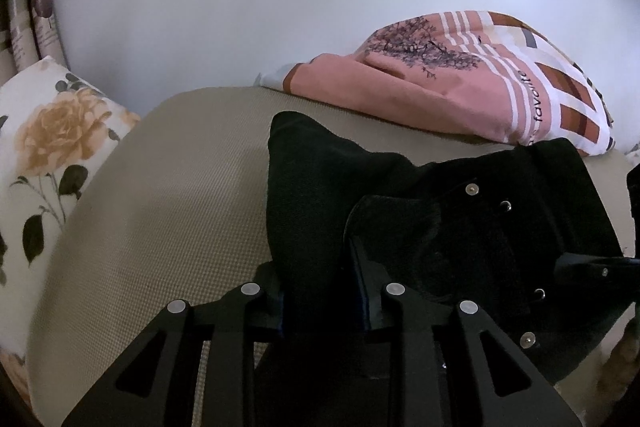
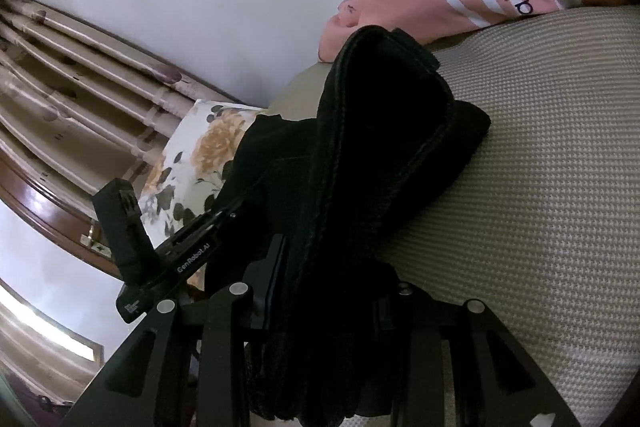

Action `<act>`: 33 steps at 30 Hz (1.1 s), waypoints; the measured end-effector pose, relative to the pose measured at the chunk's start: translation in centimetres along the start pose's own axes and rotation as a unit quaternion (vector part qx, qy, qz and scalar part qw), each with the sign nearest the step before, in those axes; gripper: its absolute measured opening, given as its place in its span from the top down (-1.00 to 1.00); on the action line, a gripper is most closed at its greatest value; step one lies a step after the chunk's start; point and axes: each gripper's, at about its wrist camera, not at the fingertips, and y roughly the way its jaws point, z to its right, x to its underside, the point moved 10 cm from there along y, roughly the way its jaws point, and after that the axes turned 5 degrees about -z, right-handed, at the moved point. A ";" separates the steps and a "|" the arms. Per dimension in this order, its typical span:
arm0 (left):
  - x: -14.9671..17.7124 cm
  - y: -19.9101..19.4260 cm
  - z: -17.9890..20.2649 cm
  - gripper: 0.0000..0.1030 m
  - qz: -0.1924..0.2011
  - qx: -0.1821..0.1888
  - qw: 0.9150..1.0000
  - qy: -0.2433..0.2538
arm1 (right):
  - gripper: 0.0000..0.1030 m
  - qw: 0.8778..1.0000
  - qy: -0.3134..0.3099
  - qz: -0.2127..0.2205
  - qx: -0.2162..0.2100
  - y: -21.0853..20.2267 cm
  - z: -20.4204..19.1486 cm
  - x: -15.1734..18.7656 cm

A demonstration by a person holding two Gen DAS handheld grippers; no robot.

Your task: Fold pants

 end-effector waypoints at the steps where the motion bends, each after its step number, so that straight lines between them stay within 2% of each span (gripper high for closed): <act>1: 0.1 0.1 -0.1 0.46 -0.001 -0.001 1.000 0.000 | 0.38 1.000 -0.001 0.000 0.002 0.0 0.0 0.0; 12: 1.1 1.4 -1.2 0.20 0.000 -0.012 1.000 -0.013 | 0.38 1.000 -0.009 0.004 0.023 0.7 0.6 0.2; 22: 1.5 2.0 -1.8 -0.02 0.008 -0.021 0.999 -0.025 | 0.35 0.996 -0.041 0.025 0.078 0.7 0.8 0.4; 26: 1.5 2.0 -2.1 -0.15 0.010 -0.025 0.999 -0.033 | 0.18 0.993 -0.040 0.038 0.108 0.8 1.1 0.4; 28: 1.6 2.1 -2.3 -0.28 0.010 -0.028 0.999 -0.039 | 0.06 0.991 -0.038 0.044 0.123 0.9 1.3 0.3; 30: 1.6 2.2 -2.6 -0.41 0.005 -0.023 0.999 -0.049 | -0.03 0.988 -0.040 0.051 0.139 0.8 1.5 0.2; 33: 1.7 2.4 -3.0 -0.48 0.001 -0.013 0.998 -0.064 | -0.13 0.986 -0.041 0.057 0.152 0.8 1.5 0.1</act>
